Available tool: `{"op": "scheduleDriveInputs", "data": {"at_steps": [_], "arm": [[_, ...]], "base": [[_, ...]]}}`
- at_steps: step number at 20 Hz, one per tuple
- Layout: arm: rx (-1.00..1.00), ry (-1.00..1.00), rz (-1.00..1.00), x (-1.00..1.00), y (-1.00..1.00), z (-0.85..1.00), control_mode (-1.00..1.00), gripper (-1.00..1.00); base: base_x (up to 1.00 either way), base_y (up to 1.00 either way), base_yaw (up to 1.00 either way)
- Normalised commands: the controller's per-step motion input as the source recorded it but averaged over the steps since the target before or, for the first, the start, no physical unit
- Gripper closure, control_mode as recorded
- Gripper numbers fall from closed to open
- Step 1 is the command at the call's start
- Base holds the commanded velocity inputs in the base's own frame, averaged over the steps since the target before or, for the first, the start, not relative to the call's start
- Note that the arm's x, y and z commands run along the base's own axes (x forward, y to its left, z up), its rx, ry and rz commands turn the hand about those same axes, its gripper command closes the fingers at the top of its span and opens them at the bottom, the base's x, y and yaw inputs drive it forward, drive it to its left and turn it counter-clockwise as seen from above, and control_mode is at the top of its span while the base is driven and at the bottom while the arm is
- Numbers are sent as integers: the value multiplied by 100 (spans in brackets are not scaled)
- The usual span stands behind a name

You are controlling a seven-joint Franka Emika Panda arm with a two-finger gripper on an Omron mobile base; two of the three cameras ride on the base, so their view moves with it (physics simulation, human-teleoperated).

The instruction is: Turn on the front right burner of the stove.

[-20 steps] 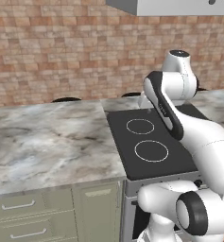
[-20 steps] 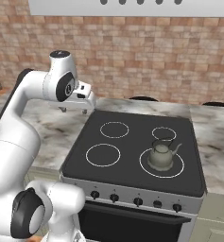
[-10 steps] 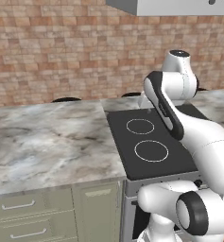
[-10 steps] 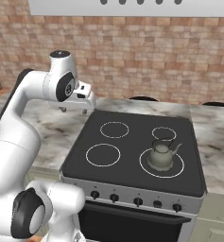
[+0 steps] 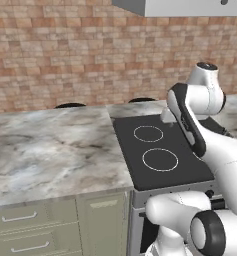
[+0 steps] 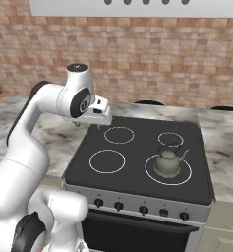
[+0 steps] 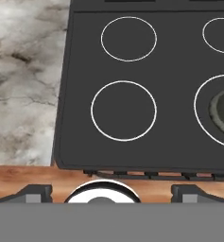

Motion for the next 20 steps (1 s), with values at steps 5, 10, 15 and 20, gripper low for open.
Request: {"op": "scheduleDriveInputs", "data": {"at_steps": [5,10,15,20], "arm": [[14,-1,0,-50,-100,-51,-100,-100],[12,-4,0,-42,-98,-31,-100,-100],[10,-7,0,-17,-59,-18,-100,-100],[7,-3,9,-24,-71,-50,-100,-100]], "base": [[0,0,0],[0,0,0],[0,0,0],[0,0,0]]}}
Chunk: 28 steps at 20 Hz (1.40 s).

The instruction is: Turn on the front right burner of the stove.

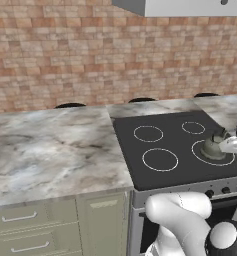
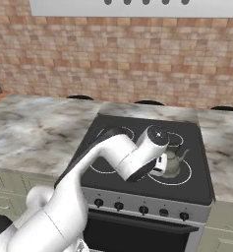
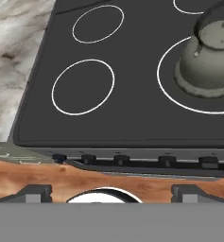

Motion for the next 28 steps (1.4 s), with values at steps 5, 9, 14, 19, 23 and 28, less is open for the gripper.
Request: {"op": "scheduleDriveInputs", "data": {"at_steps": [5,9,14,19,23,28], "arm": [[2,0,7,-22,-61,-52,-100,-100],[-1,-12,0,-1,-9,-75,-100,-100],[-2,-31,0,-29,0,-80,-100,-100],[0,-42,-2,-71,8,-49,-100,-100],[-5,-29,0,-54,25,-40,-100,-100],[-16,-1,0,-8,22,-14,-100,-100]], "base": [[0,0,0],[0,0,0],[0,0,0],[0,0,0],[0,0,0],[0,0,0]]}}
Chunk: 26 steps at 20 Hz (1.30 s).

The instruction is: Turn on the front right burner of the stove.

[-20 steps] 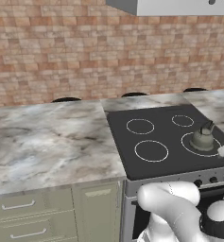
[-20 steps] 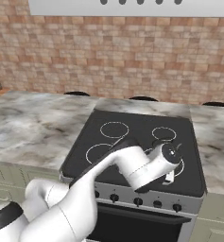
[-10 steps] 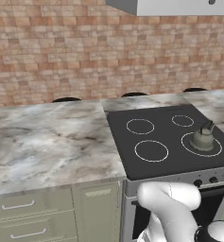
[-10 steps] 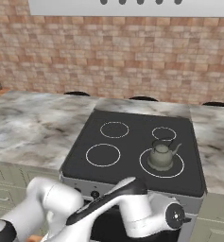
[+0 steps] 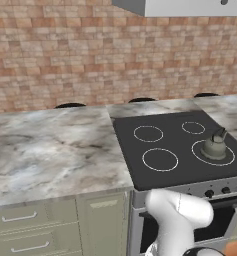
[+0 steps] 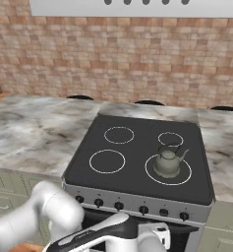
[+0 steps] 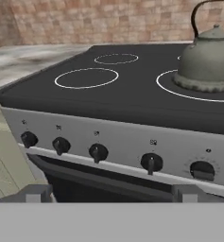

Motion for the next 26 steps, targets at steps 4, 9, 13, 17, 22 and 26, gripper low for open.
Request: {"op": "scheduleDriveInputs", "data": {"at_steps": [4,9,13,17,22,26], "arm": [[-3,-3,-3,0,12,0,-100,-100],[0,-10,-9,1,0,-7,-100,-100],[0,-14,-9,0,0,-27,-100,-100],[0,-10,-9,0,0,-9,-100,-100],[0,-1,-6,11,0,0,-100,-100],[0,0,-1,15,0,0,-100,-100]], "base": [[0,0,0],[0,0,0],[0,0,0],[0,0,0],[0,0,0],[0,0,0]]}}
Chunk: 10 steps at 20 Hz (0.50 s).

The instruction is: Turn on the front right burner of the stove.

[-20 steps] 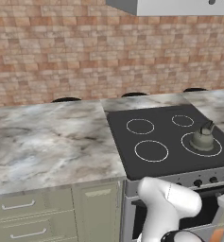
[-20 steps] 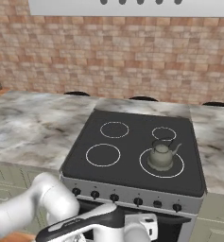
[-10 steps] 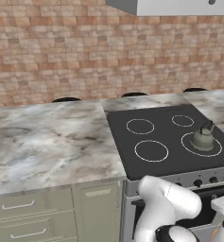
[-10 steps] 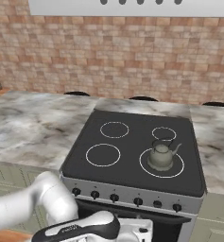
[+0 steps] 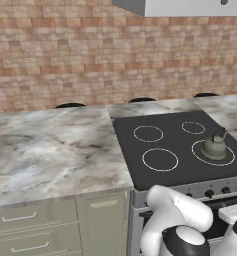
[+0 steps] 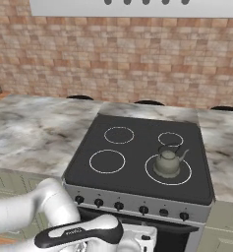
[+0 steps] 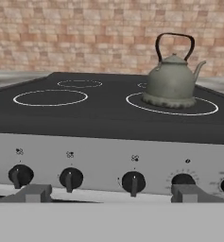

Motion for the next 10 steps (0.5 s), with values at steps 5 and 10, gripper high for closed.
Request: {"op": "scheduleDriveInputs", "data": {"at_steps": [5,10], "arm": [[0,0,-2,30,1,-5,-100,-100],[0,-2,0,29,0,-12,-100,-100]], "base": [[0,0,0],[0,0,0]]}}
